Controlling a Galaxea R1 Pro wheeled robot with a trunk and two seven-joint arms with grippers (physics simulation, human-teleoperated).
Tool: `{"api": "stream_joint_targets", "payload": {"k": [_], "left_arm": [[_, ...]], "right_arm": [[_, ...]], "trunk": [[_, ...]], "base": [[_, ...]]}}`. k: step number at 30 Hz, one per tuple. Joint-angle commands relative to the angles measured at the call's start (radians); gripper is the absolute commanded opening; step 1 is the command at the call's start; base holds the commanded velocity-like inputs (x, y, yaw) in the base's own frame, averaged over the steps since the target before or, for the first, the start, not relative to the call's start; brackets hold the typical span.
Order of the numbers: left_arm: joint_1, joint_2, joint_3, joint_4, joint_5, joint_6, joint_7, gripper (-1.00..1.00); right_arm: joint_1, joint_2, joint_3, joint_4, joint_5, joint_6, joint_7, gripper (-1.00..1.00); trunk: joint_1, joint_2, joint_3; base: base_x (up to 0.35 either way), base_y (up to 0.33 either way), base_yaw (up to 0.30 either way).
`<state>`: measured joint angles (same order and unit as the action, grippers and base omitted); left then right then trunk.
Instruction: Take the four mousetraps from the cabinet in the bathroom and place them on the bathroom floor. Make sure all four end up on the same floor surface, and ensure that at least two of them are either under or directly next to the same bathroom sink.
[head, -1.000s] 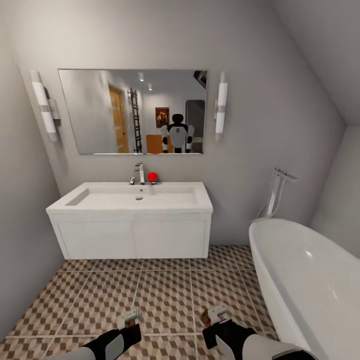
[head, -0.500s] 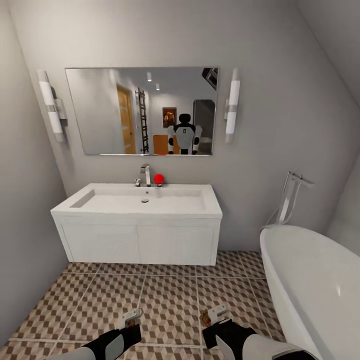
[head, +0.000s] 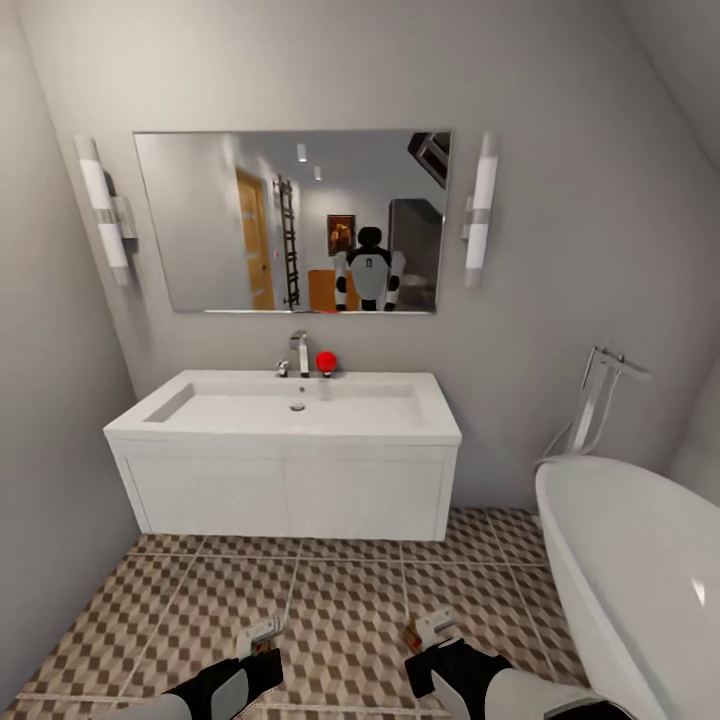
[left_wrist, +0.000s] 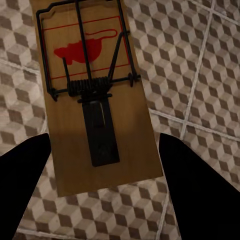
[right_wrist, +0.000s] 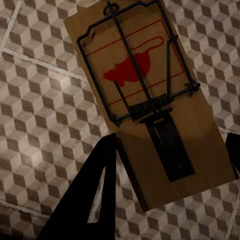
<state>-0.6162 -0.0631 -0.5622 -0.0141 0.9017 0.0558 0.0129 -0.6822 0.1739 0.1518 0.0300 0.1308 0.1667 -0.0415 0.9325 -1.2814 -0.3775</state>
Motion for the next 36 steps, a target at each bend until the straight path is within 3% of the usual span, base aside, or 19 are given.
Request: {"api": "stream_joint_targets", "payload": {"k": [1, 9, 25, 31, 33, 36], "left_arm": [[0.000, 0.000, -0.008, -0.001, 0.010, 0.004, 0.002, -1.00], [0.000, 0.000, -0.008, -0.001, 0.011, 0.001, 0.002, -1.00], [0.000, -0.001, -0.009, -0.001, 0.009, -0.002, 0.001, -1.00], [0.000, -0.004, -0.010, -0.001, 0.008, -0.003, 0.000, -1.00], [0.000, -0.005, -0.011, -0.001, 0.008, -0.004, 0.000, -1.00], [0.000, -0.017, -0.014, -0.001, 0.003, -0.005, 0.000, -1.00]], "right_arm": [[-0.001, 0.001, 0.003, 0.002, 0.010, 0.003, -0.003, -1.00], [-0.001, 0.001, 0.003, 0.001, 0.010, 0.003, -0.003, -1.00], [-0.002, 0.001, 0.002, 0.002, 0.011, -0.022, -0.004, -1.00], [-0.001, -0.037, 0.001, 0.003, -0.001, -0.126, -0.003, -1.00], [-0.001, -0.051, 0.000, 0.003, -0.021, -0.140, -0.003, -1.00], [-0.001, -0.078, 0.000, 0.003, -0.085, -0.150, -0.002, -1.00]], "trunk": [[0.000, -0.001, -0.001], [0.000, -0.001, -0.001], [0.000, -0.001, -0.001], [0.000, -0.001, -0.001], [0.000, -0.001, -0.001], [0.000, -0.001, -0.001]], "base": [[0.276, 0.178, 0.000], [0.265, 0.056, 0.000], [0.033, 0.000, 0.000], [0.000, 0.000, 0.000], [0.000, 0.000, 0.000], [0.000, 0.000, 0.000]]}}
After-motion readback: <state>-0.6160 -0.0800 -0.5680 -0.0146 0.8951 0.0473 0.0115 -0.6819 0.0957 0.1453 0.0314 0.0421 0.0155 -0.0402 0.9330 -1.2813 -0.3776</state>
